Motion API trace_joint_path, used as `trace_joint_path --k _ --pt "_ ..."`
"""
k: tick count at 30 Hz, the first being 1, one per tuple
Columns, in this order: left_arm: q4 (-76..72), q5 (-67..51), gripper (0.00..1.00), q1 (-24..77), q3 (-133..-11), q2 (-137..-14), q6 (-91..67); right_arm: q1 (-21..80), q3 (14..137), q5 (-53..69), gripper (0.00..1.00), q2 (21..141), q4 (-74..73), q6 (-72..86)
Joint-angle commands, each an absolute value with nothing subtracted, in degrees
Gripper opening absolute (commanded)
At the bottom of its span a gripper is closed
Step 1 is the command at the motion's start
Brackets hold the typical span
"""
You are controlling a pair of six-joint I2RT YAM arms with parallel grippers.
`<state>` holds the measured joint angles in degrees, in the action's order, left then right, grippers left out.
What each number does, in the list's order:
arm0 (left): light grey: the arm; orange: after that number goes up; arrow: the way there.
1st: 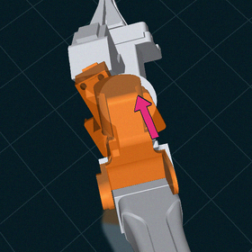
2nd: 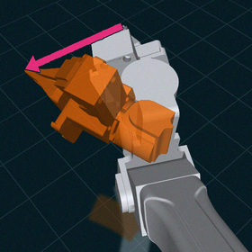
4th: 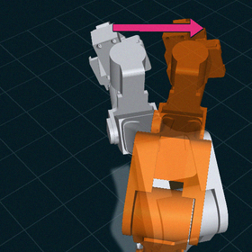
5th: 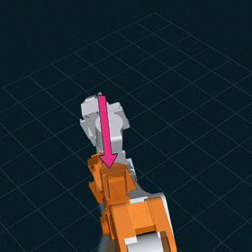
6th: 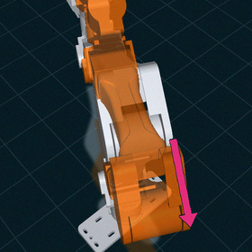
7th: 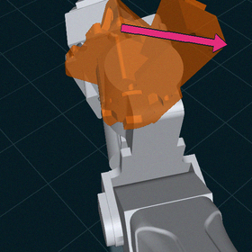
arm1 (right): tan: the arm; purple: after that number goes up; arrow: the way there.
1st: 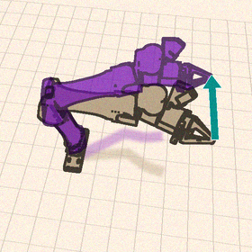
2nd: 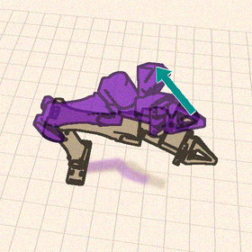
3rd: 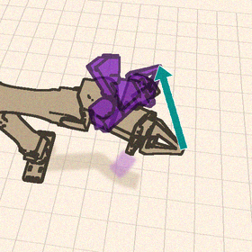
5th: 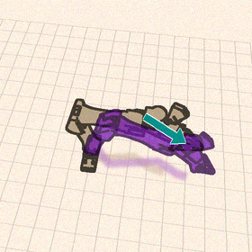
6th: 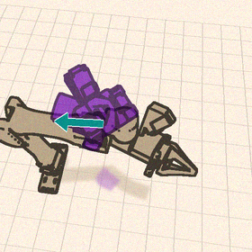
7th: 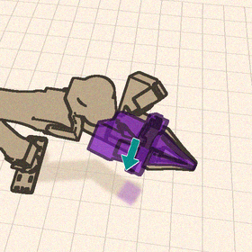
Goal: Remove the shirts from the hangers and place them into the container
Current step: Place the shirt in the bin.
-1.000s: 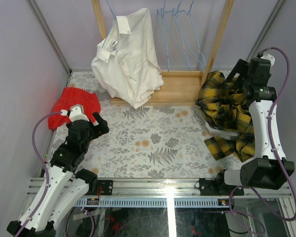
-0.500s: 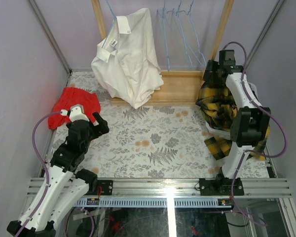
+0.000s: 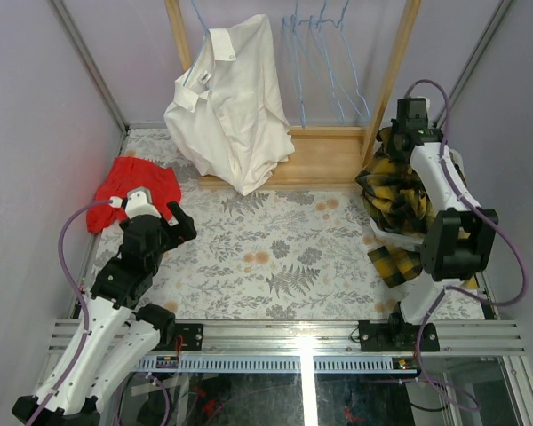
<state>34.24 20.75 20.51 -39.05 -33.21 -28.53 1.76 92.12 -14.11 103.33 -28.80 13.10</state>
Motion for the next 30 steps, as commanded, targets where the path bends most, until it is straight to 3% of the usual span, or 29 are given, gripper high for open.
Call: trace_joint_path --k 1,8,16,21,24,26,30 --pt "32.0 20.9 1.00 20.3 -38.8 -32.9 -28.3 1.8 91.7 -23.2 0.00 91.6 -24.6 14.1" --pt "31.8 21.1 1.00 20.2 -38.7 -32.2 -28.4 1.5 86.6 -34.5 0.00 82.5 -26.0 14.7" --pt "31.9 20.9 1.00 20.3 -38.7 -32.7 -28.2 1.2 79.5 -30.3 0.00 78.7 -31.1 16.7" --pt "32.2 21.1 1.00 20.3 -38.8 -32.9 -28.2 -0.1 75.5 -35.5 0.00 80.9 -39.8 20.1" --pt "32.4 21.3 1.00 20.4 -38.7 -32.8 -28.3 -2.8 66.6 -31.3 0.00 77.0 -33.4 20.7" --pt "31.9 21.4 1.00 20.3 -38.7 -32.8 -28.0 -5.5 62.7 -23.8 0.00 78.8 -30.5 19.3" --pt "31.4 20.4 1.00 20.3 -38.8 -33.5 -27.6 -6.0 64.6 -22.3 0.00 90.2 -35.0 17.1"
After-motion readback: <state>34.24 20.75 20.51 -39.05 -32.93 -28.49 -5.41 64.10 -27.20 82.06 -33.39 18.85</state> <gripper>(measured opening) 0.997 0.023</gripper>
